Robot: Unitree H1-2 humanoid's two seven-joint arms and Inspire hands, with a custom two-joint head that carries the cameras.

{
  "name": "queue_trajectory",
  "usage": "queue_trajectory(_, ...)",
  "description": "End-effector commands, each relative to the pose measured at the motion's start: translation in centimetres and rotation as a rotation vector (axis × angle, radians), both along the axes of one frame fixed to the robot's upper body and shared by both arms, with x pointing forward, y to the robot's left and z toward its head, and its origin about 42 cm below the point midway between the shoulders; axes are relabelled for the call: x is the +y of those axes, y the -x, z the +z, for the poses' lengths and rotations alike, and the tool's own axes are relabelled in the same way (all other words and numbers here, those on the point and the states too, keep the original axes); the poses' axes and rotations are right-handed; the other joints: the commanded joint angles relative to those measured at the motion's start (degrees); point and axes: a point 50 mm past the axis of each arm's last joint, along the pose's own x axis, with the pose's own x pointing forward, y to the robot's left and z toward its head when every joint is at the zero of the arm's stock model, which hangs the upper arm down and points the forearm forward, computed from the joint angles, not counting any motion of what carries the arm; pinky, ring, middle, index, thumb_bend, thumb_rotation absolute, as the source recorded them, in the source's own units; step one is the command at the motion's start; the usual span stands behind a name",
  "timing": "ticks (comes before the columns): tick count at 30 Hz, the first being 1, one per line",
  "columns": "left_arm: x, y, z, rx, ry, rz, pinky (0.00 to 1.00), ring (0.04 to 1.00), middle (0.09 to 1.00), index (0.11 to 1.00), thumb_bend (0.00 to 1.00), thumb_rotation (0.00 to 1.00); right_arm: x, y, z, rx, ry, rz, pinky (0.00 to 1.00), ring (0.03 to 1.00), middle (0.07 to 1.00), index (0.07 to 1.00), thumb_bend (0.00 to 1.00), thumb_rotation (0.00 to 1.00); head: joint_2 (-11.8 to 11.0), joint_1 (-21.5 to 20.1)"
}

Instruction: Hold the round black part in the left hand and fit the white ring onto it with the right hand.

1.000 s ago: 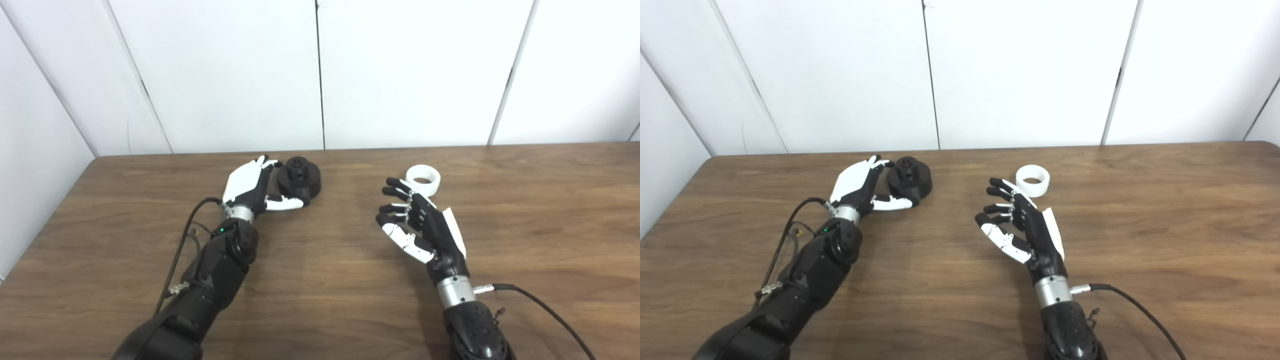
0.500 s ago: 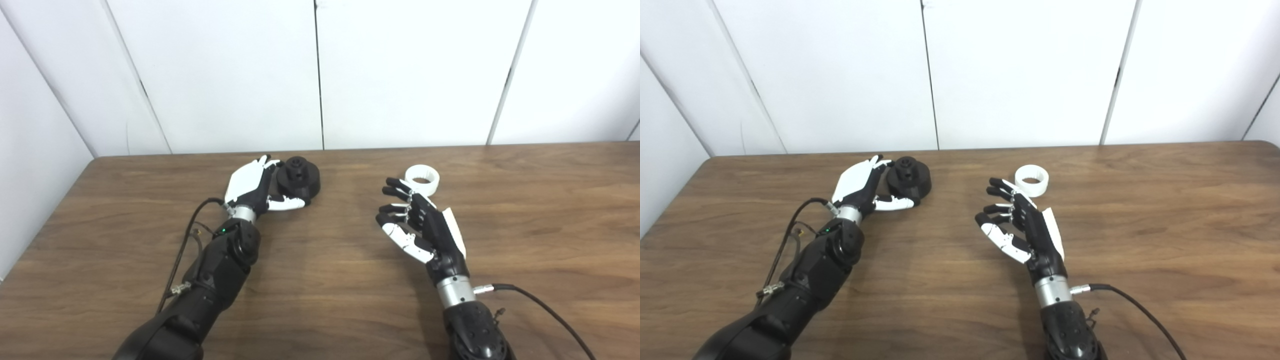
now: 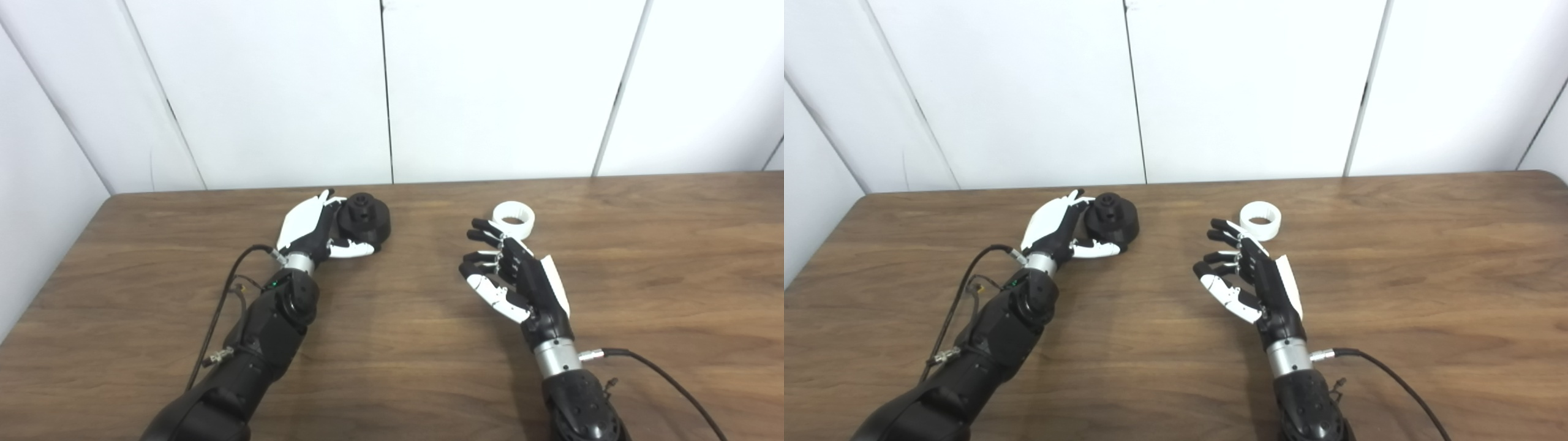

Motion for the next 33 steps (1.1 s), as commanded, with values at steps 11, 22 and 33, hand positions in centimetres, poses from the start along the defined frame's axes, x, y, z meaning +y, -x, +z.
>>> queue_trajectory(11, -0.5, -1.3, 2.1, -0.084, 0.010, -0.026, 0.97, 1.000, 1.000, 0.626, 0.84, 0.20, -1.7, 1.2, -1.7, 0.033, 0.049, -0.025, 0.55, 0.645, 0.782, 0.808, 0.55, 0.40, 0.34, 0.08)
queue_trajectory(22, -0.5, -0.7, 1.8, -0.075, 0.034, -0.034, 0.98, 1.000, 1.000, 0.614, 0.86, 0.18, -1.8, 1.2, -1.6, 0.030, 0.043, -0.024, 0.56, 0.646, 0.784, 0.808, 0.54, 0.39, 0.56, 0.40)
queue_trajectory(33, -1.1, 1.6, 1.0, -0.077, 0.042, -0.083, 0.93, 1.000, 1.000, 0.623, 0.87, 0.21, -2.2, 1.1, -1.5, 0.027, 0.014, -0.024, 0.56, 0.658, 0.789, 0.809, 0.54, 0.38, 0.60, 0.93)
